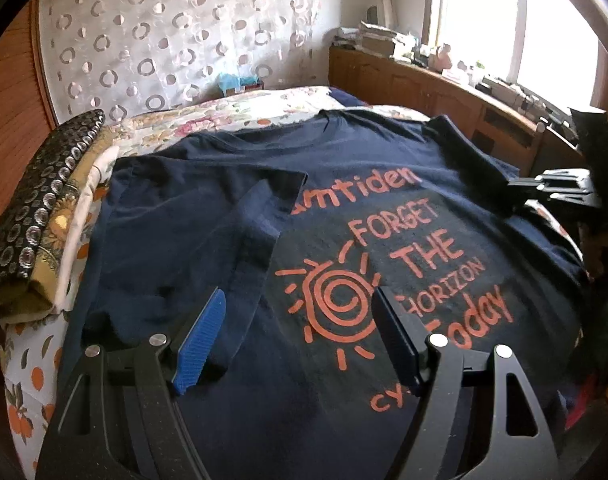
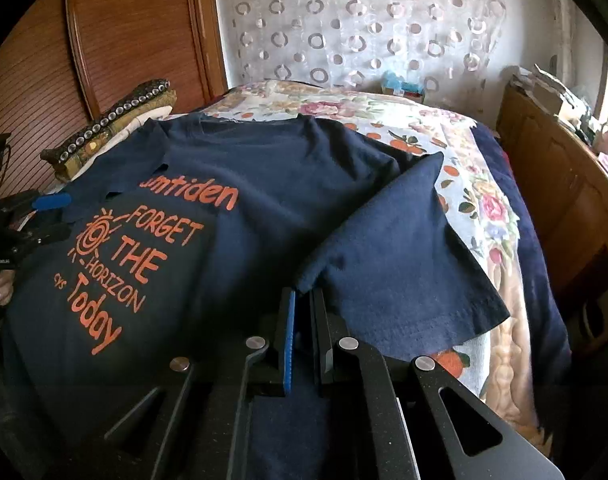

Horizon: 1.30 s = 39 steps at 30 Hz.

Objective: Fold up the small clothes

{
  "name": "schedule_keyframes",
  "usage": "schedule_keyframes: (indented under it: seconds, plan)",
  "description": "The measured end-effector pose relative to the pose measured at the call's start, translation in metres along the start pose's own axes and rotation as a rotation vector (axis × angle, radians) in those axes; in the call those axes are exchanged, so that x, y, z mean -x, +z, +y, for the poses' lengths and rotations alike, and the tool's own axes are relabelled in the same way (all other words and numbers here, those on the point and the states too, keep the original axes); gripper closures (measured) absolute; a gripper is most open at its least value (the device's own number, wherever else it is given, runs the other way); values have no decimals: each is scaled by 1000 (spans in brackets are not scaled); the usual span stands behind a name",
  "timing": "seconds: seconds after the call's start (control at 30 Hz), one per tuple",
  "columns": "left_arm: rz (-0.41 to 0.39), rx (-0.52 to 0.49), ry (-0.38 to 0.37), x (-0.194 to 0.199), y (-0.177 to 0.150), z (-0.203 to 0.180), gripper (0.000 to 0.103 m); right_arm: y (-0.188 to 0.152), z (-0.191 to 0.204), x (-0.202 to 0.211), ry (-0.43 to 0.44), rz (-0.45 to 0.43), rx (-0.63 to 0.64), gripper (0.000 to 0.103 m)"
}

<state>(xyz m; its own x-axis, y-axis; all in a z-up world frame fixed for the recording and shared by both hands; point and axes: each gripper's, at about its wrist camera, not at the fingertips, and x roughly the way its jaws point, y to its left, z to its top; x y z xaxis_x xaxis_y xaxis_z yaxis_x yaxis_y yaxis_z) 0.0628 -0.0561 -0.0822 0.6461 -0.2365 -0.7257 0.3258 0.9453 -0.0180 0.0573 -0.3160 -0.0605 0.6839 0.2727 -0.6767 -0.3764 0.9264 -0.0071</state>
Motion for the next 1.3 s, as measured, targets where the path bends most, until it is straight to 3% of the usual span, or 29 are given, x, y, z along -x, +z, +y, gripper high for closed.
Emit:
schedule_keyframes:
  seconds: [0.13,0.2,0.33,0.6,0.73,0.87,0.97,1.03,1.1,1.3]
  plan:
    - [33,-14,-5,-9,1,-2,27,-1,-4,18,-1,-64,-10,67]
    - [53,-28,1,-13,2,-4,27,1,-6,35,-16,-103,-23,60]
    - [94,-60,4,-22,3,-9,26,1,-24,47,-94,-124,-71,59]
    - [102,-72,-5,-24,5,-9,20,-6,-68,7,-203,-10,-201,59]
    - [103,-69,-6,-25,6,-7,19,-13,-82,-11,-184,32,-291,59]
    - [103,-68,-6,-24,6,-7,19,-14,-84,-14,-166,27,-299,59]
    - [103,-69,-6,-24,6,-7,19,-10,-87,-10,-174,30,-269,74]
    - [103,-68,-7,-24,6,-7,19,-9,-81,-10,-182,36,-233,90]
    - [103,-68,-7,-24,6,-7,19,-7,-79,-10,-196,39,-196,97]
    - [103,-68,-6,-24,6,-7,18,7,-65,1,-130,-17,-138,101]
